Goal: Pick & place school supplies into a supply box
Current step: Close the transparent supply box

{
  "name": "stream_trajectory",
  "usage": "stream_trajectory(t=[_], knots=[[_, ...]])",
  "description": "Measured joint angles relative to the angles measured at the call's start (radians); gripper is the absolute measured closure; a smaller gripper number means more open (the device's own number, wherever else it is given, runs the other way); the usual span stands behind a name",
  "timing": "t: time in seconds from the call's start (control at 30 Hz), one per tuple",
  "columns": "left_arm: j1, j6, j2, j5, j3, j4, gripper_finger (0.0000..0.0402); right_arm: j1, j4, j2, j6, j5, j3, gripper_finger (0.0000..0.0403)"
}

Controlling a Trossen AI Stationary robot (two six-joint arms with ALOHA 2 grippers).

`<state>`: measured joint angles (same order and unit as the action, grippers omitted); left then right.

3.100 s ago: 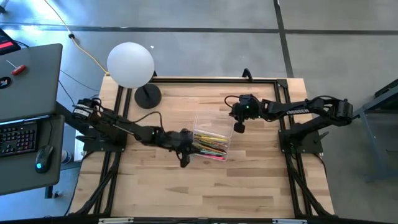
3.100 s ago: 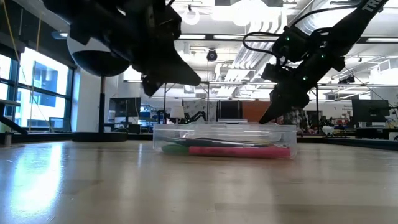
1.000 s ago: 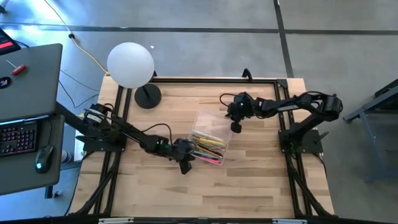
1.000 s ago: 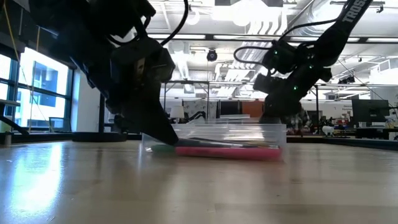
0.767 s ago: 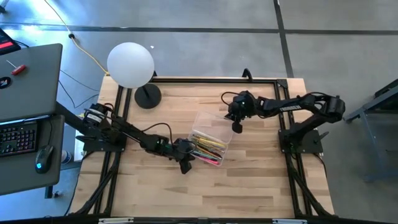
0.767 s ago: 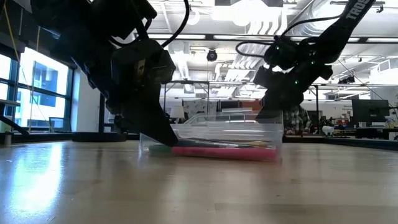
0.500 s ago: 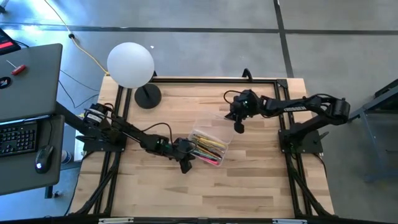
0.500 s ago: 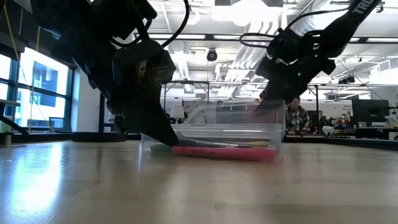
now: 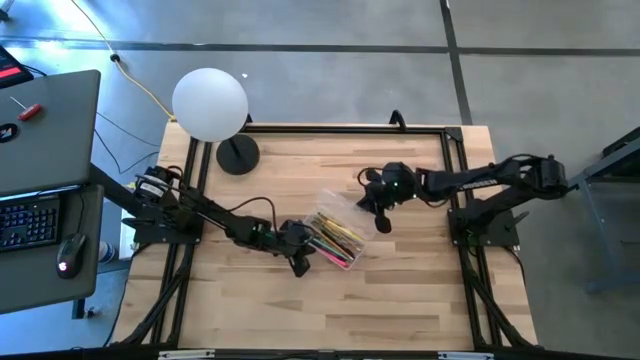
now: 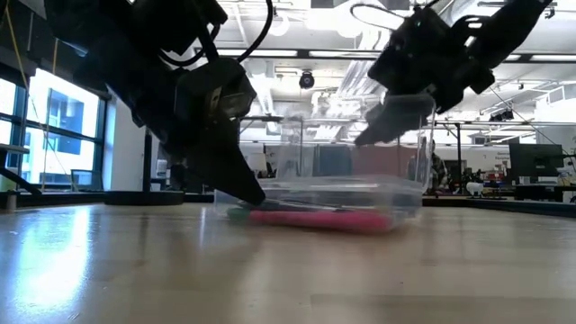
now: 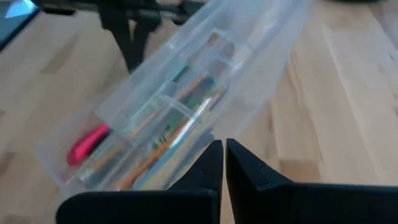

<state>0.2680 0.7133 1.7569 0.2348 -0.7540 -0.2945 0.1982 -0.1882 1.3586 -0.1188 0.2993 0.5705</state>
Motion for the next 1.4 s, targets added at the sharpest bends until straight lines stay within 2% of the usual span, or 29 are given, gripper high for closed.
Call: stream_trajectory(t=[0.2,0.7,0.8,1.1,1.4], knots=[[-0.002,-0.002,0.0,0.021,0.0,-0.049,0.0387,-0.077,-0.068,-0.003,0.019,-0.036,-0.003,0.0403],[0.0,-0.005,-0.002,0.036,0.0,-0.056,0.0392,-0.263,-0.048,-0.003,0.076,-0.202,-0.003,0.0402],[0.0,-0.03,-0.038,0.034,-0.001,-0.066,0.0391,-0.285,-0.042,0.003,0.08,-0.239,-0.003,0.0403],[0.0,-0.083,-0.122,0.047,0.0,-0.04,0.0392,-0.307,-0.064,0.084,0.096,-0.245,-0.003,0.0403],[0.0,-0.192,-0.314,0.079,-0.001,-0.015,0.0392,-0.306,-0.105,0.137,0.095,-0.229,-0.002,0.0403]])
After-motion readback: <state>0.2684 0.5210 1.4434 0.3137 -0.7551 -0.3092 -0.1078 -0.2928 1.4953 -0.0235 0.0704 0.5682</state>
